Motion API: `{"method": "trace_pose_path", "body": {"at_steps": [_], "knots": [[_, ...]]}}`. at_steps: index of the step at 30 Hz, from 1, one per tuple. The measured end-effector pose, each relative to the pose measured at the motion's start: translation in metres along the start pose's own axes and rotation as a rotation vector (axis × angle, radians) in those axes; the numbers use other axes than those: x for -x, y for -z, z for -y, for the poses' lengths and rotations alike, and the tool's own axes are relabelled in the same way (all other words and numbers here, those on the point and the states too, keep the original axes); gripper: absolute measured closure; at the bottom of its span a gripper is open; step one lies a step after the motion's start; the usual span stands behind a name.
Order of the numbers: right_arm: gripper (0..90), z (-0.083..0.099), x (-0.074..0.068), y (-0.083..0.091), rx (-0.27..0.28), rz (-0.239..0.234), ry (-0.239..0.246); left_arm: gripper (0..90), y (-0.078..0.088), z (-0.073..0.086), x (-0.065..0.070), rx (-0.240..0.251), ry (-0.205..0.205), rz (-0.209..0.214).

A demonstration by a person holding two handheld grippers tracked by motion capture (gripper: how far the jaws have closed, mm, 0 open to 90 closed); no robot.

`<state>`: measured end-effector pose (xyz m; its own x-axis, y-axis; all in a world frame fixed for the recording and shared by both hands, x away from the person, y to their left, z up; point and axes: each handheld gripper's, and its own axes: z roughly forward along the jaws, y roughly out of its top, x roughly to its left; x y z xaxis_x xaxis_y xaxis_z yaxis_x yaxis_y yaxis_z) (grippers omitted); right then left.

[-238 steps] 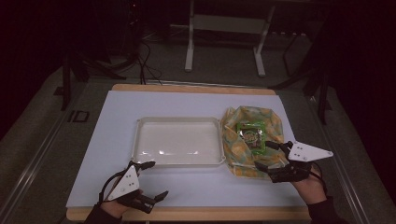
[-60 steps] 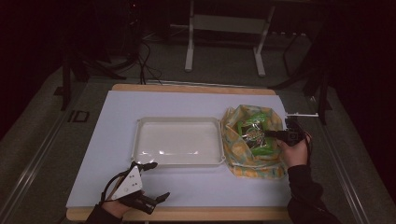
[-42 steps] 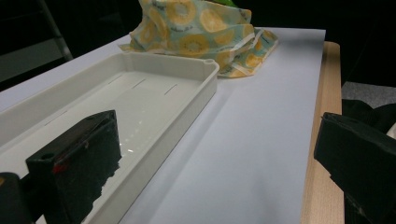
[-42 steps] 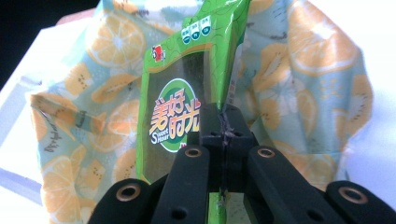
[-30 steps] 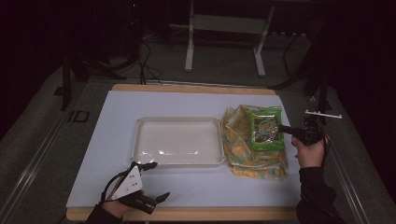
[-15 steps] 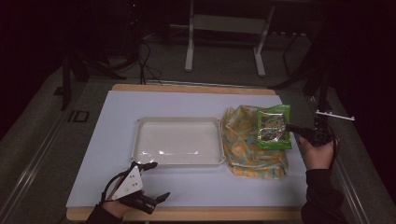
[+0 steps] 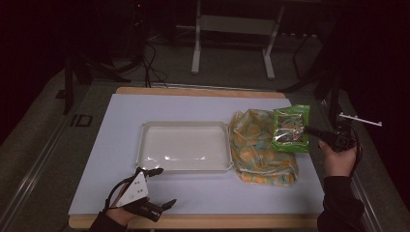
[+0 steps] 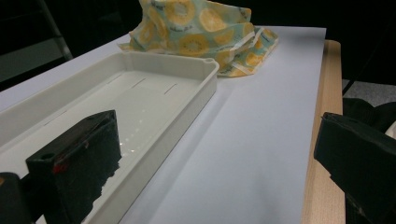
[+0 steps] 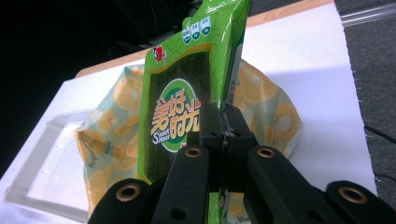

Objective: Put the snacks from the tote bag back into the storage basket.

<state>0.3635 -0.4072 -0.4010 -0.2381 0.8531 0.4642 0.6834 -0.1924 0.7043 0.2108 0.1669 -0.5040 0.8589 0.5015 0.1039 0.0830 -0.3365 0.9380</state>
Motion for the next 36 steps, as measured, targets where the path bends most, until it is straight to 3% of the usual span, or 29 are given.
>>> {"method": "trace_pose_path", "body": {"at_steps": [20,36], "knots": [[89.4,-0.023,-0.039,0.008,0.026,-0.052,0.045,1.1,0.000,0.000,0.001,-0.006,-0.001,-0.003],[89.3,-0.036,-0.076,0.001,0.044,-0.094,0.066,1.1,0.000,0.000,0.002,-0.005,-0.002,-0.006]]}}
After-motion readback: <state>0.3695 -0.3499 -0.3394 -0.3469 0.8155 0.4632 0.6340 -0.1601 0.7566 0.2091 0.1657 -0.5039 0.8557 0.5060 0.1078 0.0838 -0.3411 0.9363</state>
